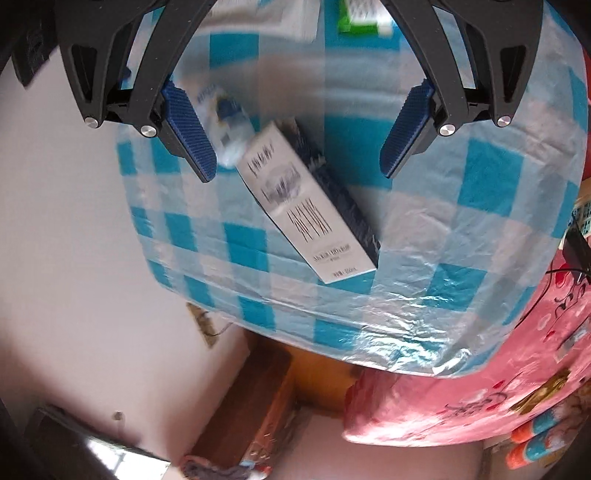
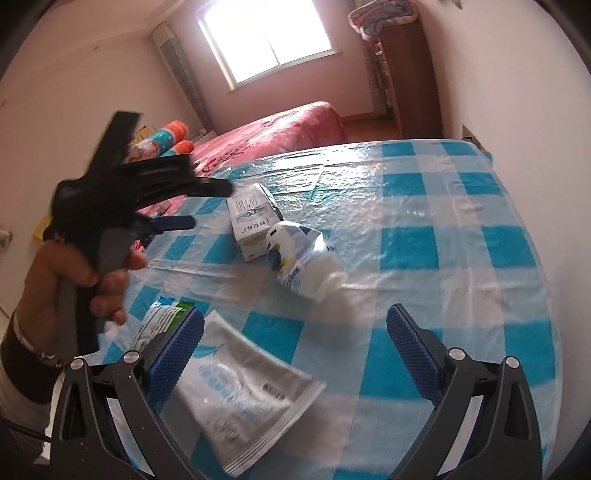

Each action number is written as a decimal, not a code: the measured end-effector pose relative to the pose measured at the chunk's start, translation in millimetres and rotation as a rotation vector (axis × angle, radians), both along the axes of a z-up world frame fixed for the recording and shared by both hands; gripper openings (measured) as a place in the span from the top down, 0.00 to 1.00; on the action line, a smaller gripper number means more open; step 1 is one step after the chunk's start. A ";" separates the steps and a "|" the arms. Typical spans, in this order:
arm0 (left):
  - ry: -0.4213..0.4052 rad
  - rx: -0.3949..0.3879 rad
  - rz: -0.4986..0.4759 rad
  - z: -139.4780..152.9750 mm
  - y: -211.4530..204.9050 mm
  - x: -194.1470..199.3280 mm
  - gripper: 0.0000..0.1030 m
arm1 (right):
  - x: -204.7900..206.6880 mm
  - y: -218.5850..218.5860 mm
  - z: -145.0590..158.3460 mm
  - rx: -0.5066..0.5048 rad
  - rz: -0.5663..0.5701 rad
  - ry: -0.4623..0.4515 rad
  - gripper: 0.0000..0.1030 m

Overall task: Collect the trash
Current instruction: 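Move both open tools back over the table toward the remaining trash, then grasp the white milk carton with the left tool while the right tool grasps the white bottle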

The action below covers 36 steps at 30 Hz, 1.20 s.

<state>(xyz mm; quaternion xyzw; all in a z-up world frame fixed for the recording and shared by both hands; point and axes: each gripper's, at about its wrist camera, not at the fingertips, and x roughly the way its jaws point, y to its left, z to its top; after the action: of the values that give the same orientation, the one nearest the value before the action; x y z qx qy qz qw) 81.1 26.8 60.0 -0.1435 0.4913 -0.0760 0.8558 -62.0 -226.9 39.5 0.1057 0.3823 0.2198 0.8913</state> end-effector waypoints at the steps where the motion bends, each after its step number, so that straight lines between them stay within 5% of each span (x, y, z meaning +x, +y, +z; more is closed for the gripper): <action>1: 0.015 -0.002 0.010 -4.1 -2.2 7.3 0.12 | 5.1 1.2 -0.6 -0.004 0.011 0.002 0.05; 7: 0.086 -0.003 0.039 -21.7 -11.9 38.1 0.12 | 34.6 16.0 -4.5 -0.024 0.093 0.001 0.06; 12: 0.106 0.087 0.045 -29.5 -21.9 52.2 0.12 | 55.2 22.6 -10.4 -0.035 0.132 -0.001 0.07; 14: 0.119 0.107 0.051 -33.8 -24.2 56.9 0.12 | 62.3 24.3 -15.1 -0.041 0.138 0.011 0.17; 17: 0.124 0.136 0.051 -39.0 -25.9 60.8 0.16 | 69.3 26.3 -21.3 -0.045 0.146 0.029 0.20; 23: 0.096 0.219 0.044 -38.2 -31.0 60.1 0.30 | 77.6 29.4 -27.4 -0.055 0.157 0.045 0.20; 36: 0.049 0.260 -0.003 -37.3 -34.9 42.3 0.35 | 88.3 42.7 -37.1 -0.092 0.182 0.069 0.20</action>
<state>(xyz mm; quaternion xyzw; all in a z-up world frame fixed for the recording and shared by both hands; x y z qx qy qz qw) 123.4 -8.2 22.7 -0.0323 0.5181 -0.0092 0.8547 26.3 -184.2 2.4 0.0369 0.4302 0.2782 0.8580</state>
